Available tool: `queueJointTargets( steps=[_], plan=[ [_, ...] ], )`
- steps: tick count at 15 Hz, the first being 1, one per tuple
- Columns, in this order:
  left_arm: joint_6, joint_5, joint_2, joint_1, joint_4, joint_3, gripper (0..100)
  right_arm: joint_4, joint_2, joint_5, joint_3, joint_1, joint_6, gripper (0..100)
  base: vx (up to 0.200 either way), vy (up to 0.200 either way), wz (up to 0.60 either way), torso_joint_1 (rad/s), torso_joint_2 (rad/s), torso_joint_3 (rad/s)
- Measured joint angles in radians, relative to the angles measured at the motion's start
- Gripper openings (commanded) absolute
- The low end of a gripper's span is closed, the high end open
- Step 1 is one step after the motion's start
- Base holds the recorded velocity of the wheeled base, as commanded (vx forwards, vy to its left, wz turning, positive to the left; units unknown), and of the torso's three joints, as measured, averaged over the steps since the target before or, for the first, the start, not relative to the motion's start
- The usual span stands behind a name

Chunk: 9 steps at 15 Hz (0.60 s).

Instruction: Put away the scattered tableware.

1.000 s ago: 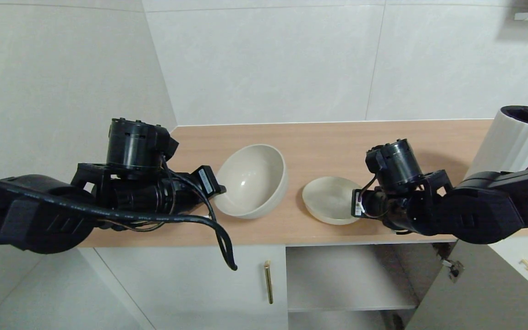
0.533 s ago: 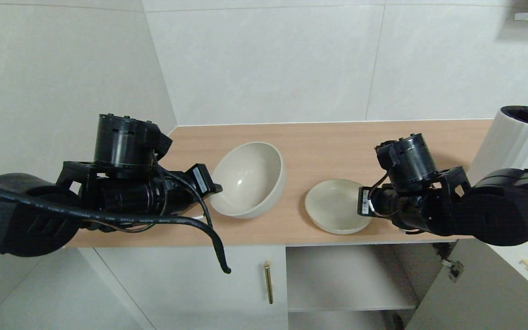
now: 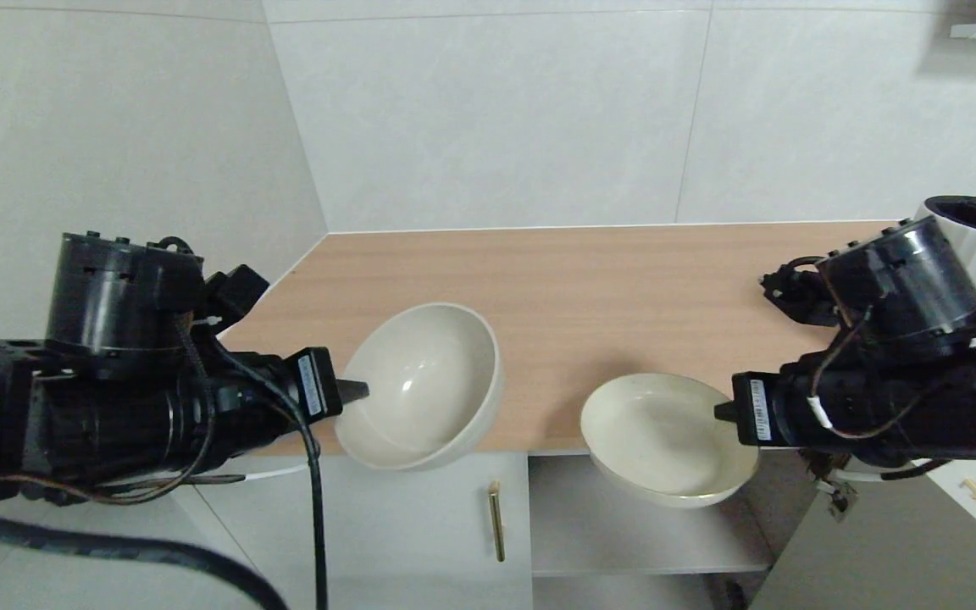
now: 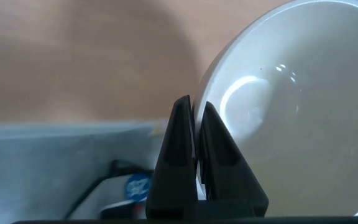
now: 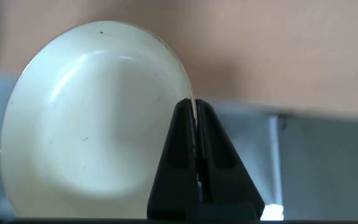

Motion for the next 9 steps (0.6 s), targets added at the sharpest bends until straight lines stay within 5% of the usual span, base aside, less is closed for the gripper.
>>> queueJointTargets(
  steps=[3,9],
  plan=[
    [0.050,-0.007,-0.084,-0.002,0.073,0.032,0,0.024,-0.086,0.042,0.075,0.002,0.000,0,0.000,0.000,0.00,0.000,0.00,0.000],
    [0.051,-0.008,-0.123,-0.027,0.078,0.043,0,0.019,-0.155,0.044,0.128,0.002,-0.016,0,-0.133,0.000,0.00,0.004,0.00,0.002]
  ],
)
